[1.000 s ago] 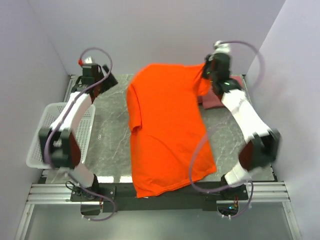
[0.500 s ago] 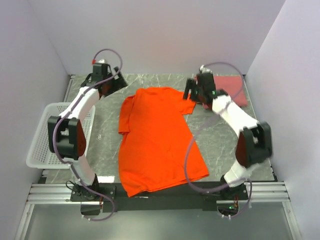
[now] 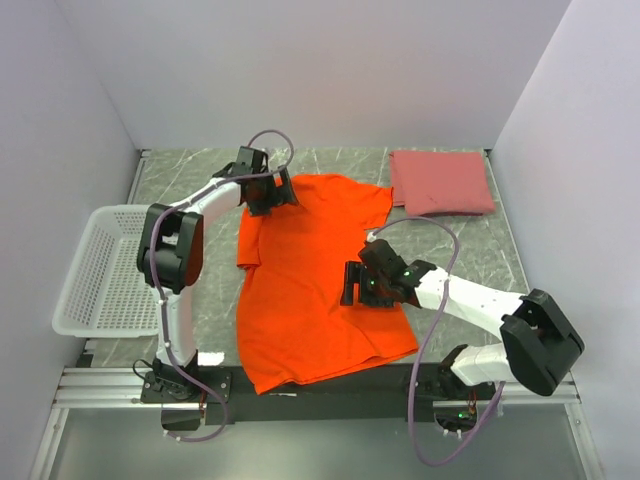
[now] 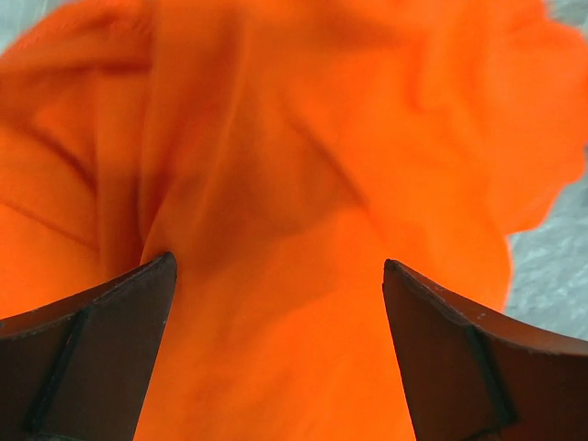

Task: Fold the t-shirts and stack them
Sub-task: Flatten the tshirt out

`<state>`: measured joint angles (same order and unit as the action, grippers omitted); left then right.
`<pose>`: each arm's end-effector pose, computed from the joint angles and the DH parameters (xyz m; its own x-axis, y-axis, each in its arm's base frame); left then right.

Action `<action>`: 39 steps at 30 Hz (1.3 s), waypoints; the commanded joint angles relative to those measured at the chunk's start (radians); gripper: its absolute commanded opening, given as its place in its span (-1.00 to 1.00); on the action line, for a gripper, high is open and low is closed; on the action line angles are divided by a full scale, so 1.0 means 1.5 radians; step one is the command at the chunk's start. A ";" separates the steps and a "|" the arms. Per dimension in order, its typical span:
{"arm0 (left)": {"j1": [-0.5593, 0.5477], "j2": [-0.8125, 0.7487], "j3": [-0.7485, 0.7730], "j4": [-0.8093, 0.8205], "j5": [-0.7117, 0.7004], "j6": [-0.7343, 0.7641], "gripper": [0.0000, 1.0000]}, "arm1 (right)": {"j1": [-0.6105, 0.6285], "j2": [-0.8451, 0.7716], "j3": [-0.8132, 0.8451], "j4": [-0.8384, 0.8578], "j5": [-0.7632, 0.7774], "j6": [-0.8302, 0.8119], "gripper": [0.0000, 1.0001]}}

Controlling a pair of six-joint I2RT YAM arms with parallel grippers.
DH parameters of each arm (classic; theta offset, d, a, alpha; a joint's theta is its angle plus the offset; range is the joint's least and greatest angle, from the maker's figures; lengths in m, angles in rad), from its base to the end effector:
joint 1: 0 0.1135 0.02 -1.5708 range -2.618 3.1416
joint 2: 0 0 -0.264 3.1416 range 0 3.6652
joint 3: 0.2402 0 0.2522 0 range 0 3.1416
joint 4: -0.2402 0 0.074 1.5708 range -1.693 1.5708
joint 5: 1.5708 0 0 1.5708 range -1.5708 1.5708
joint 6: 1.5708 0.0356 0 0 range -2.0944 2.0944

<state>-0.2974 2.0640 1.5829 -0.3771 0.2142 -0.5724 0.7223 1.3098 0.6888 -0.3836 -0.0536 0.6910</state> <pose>0.4386 -0.1423 0.2036 -0.8352 -0.2976 -0.4625 -0.0395 0.8712 -0.4893 0.1824 0.1633 0.1824 -0.9224 0.0354 -0.3846 -0.1218 0.9183 0.3767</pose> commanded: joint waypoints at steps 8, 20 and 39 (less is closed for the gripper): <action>0.009 -0.098 -0.231 0.024 -0.056 -0.060 0.99 | -0.044 0.119 0.081 -0.006 0.035 -0.006 0.67; -0.099 -0.502 -0.658 -0.092 -0.036 -0.243 0.99 | -0.183 0.374 0.394 -0.014 0.045 -0.182 0.68; -0.131 -0.415 -0.206 -0.052 -0.170 -0.077 0.99 | -0.071 0.059 0.133 -0.055 0.034 -0.063 0.68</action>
<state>-0.5022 1.2873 1.1629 -0.5480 -0.0418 -0.8032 0.5220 1.4773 1.0027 -0.4118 -0.0074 0.5014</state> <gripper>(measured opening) 0.994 0.841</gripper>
